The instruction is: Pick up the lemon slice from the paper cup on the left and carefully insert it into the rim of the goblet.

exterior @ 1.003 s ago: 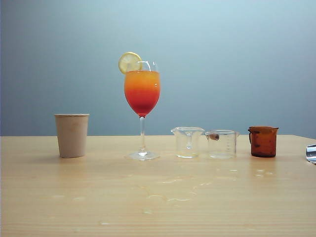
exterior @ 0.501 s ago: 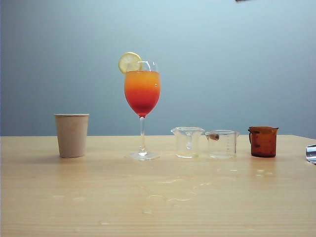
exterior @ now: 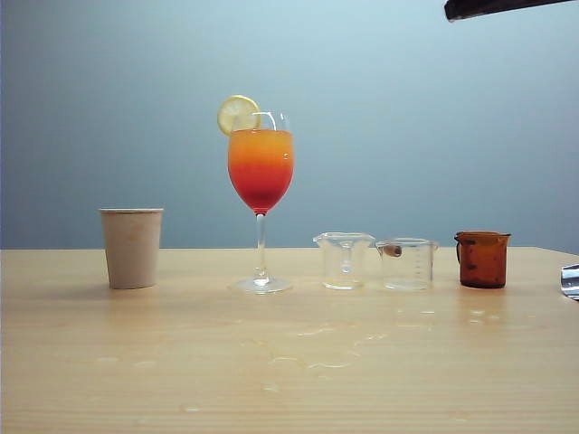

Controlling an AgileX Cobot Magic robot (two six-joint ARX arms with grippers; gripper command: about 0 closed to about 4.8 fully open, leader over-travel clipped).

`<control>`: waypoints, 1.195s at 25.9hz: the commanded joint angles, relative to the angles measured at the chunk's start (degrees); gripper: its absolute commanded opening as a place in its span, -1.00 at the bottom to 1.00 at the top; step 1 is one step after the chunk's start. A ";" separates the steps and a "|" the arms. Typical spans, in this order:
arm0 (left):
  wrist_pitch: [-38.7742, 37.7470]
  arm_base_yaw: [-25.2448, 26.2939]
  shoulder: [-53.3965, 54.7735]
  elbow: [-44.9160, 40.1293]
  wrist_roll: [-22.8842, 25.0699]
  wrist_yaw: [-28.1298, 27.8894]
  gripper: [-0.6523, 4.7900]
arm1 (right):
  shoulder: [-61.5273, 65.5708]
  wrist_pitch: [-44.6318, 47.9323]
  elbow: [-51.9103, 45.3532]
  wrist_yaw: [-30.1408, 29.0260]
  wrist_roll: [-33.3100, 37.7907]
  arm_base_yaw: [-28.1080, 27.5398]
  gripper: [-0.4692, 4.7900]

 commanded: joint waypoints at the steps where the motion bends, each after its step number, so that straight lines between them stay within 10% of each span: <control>1: 4.02 -0.04 -0.81 -1.66 -0.26 -2.05 -0.78 | -0.09 0.68 0.20 0.13 0.04 0.07 -0.82; 18: 17.99 0.11 -7.98 -15.06 -4.04 -7.26 -0.78 | -0.09 0.70 0.20 0.13 0.04 0.00 -0.82; 31: 20.41 9.57 -23.93 -24.70 -4.07 -4.26 -0.78 | -0.09 0.42 0.20 0.13 0.04 -0.02 -0.82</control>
